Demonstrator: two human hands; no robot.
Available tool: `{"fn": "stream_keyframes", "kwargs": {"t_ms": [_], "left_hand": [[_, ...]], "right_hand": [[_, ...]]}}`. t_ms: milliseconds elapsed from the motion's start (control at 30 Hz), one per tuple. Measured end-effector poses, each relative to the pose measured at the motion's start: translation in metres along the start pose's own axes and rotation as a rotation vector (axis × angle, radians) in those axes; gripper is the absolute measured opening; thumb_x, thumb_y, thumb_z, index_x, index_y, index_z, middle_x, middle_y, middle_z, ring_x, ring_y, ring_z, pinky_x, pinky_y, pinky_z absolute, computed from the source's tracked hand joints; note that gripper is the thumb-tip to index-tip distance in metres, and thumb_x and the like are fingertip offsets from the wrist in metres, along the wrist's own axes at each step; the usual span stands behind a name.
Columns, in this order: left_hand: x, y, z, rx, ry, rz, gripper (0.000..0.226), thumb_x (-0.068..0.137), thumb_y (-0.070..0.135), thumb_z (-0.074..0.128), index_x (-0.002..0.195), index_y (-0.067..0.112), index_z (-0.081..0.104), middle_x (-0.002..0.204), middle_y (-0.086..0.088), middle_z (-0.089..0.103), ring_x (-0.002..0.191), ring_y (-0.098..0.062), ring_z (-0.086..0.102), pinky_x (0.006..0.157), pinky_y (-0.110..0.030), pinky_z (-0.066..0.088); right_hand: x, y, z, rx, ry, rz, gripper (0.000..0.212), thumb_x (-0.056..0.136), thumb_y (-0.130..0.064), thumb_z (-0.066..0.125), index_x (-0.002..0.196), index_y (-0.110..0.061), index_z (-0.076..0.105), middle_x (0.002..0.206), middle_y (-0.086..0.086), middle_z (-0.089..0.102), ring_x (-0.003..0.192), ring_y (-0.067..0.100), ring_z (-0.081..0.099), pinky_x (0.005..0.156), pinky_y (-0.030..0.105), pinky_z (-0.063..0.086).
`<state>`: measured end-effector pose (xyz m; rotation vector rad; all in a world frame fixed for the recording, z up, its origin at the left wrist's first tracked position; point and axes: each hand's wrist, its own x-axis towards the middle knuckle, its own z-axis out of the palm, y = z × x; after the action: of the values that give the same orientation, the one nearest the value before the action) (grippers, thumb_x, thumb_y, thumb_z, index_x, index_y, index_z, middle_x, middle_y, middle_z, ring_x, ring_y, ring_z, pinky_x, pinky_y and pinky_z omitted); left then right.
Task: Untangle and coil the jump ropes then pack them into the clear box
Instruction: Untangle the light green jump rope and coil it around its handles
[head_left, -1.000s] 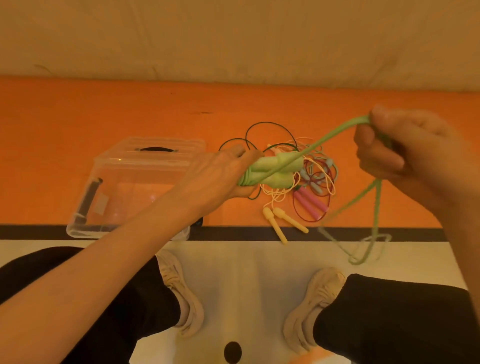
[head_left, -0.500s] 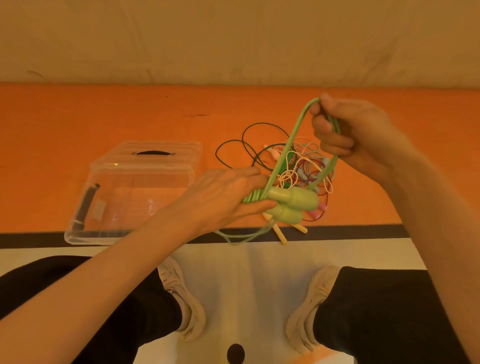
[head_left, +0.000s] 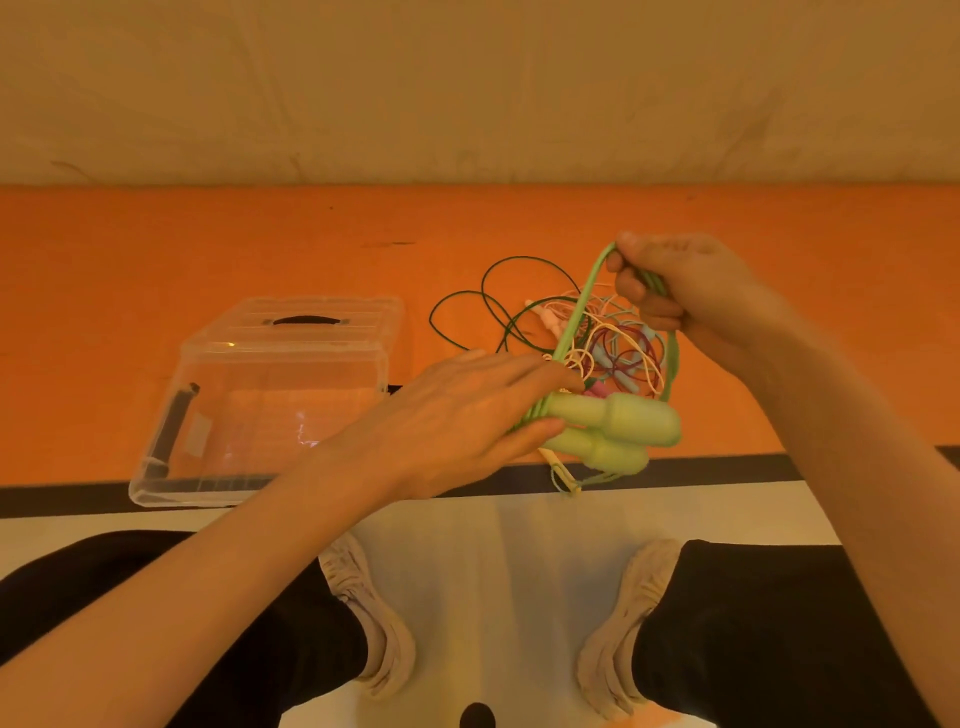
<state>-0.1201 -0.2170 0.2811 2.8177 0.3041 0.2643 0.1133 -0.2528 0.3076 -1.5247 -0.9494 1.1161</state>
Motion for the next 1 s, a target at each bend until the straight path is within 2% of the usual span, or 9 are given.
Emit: {"fn": "stream_keyframes", "kwargs": {"t_ms": [167, 267, 367, 433, 533, 633, 767, 933, 1000], "left_hand": [[-0.002, 0.007, -0.002, -0.120, 0.002, 0.009, 0.047, 0.097, 0.048, 0.038, 0.134, 0.020, 0.043, 0.121, 0.006, 0.050, 0.098, -0.007, 0.049, 0.079, -0.016, 0.034], [-0.005, 0.010, -0.005, -0.207, 0.034, -0.014, 0.053, 0.090, 0.055, 0.050, 0.134, 0.025, 0.042, 0.122, 0.014, 0.047, 0.096, -0.003, 0.052, 0.073, -0.021, 0.045], [-0.007, 0.007, -0.006, -0.365, 0.111, -0.085, 0.048, 0.089, 0.049, 0.057, 0.130, 0.027, 0.046, 0.118, 0.017, 0.045, 0.098, -0.001, 0.050, 0.080, -0.024, 0.046], [-0.008, 0.003, -0.007, -0.479, 0.216, -0.158, 0.045, 0.087, 0.043, 0.063, 0.126, 0.025, 0.051, 0.113, 0.009, 0.044, 0.099, -0.002, 0.048, 0.081, -0.015, 0.041], [-0.006, -0.003, -0.010, -0.590, 0.341, -0.254, 0.041, 0.085, 0.040, 0.065, 0.120, 0.021, 0.056, 0.112, 0.004, 0.043, 0.104, -0.008, 0.049, 0.084, -0.011, 0.036], [-0.004, -0.008, -0.010, -0.581, 0.374, -0.290, 0.036, 0.088, 0.041, 0.064, 0.113, 0.017, 0.058, 0.104, 0.005, 0.051, 0.094, -0.008, 0.052, 0.076, -0.010, 0.036], [-0.001, -0.013, -0.008, -0.513, 0.373, -0.382, 0.036, 0.089, 0.047, 0.057, 0.117, 0.024, 0.054, 0.097, 0.012, 0.053, 0.085, -0.004, 0.050, 0.066, -0.015, 0.034], [0.006, -0.025, -0.005, -0.343, 0.357, -0.424, 0.043, 0.091, 0.054, 0.047, 0.125, 0.027, 0.045, 0.107, 0.014, 0.050, 0.087, 0.000, 0.047, 0.068, -0.025, 0.036], [0.010, -0.034, -0.007, -0.269, 0.350, -0.441, 0.046, 0.090, 0.058, 0.043, 0.127, 0.030, 0.043, 0.110, 0.014, 0.049, 0.088, -0.005, 0.048, 0.069, -0.032, 0.042]], "right_hand": [[0.000, 0.006, 0.000, -0.175, 0.029, 0.013, 0.032, 0.102, -0.025, 0.043, 0.078, -0.012, 0.059, 0.053, -0.003, 0.050, 0.040, 0.010, 0.027, 0.039, 0.021, 0.022], [0.001, 0.011, 0.001, -0.318, 0.030, 0.049, 0.033, 0.101, -0.028, 0.046, 0.075, -0.015, 0.061, 0.053, -0.004, 0.051, 0.042, 0.010, 0.033, 0.043, 0.022, 0.027], [-0.003, 0.016, 0.000, -0.352, 0.020, 0.097, 0.031, 0.096, -0.029, 0.056, 0.070, -0.018, 0.067, 0.054, -0.003, 0.052, 0.043, 0.007, 0.038, 0.045, 0.021, 0.032], [-0.006, 0.020, -0.001, -0.353, 0.029, 0.073, 0.026, 0.088, -0.023, 0.068, 0.061, -0.021, 0.071, 0.055, -0.003, 0.058, 0.049, 0.008, 0.046, 0.051, 0.024, 0.037], [-0.011, 0.024, 0.001, -0.393, 0.042, 0.044, 0.036, 0.091, -0.002, 0.059, 0.064, -0.026, 0.064, 0.056, -0.003, 0.061, 0.044, 0.001, 0.046, 0.042, 0.013, 0.036], [-0.017, 0.031, 0.002, -0.525, -0.035, 0.032, 0.037, 0.091, -0.008, 0.061, 0.056, -0.019, 0.061, 0.041, -0.010, 0.049, 0.039, 0.002, 0.036, 0.041, 0.011, 0.027], [-0.027, 0.038, 0.002, -0.558, -0.185, 0.044, 0.043, 0.091, -0.032, 0.060, 0.049, -0.027, 0.063, 0.048, -0.010, 0.046, 0.053, 0.012, 0.038, 0.049, 0.017, 0.030], [-0.036, 0.044, 0.014, -0.542, -0.330, -0.034, 0.037, 0.098, -0.028, 0.049, 0.071, -0.007, 0.064, 0.059, -0.011, 0.054, 0.056, 0.002, 0.044, 0.060, 0.015, 0.036], [-0.037, 0.041, 0.016, -0.500, -0.331, -0.082, 0.035, 0.100, -0.023, 0.046, 0.071, -0.010, 0.061, 0.061, -0.012, 0.055, 0.058, -0.002, 0.046, 0.061, 0.012, 0.035]]}}
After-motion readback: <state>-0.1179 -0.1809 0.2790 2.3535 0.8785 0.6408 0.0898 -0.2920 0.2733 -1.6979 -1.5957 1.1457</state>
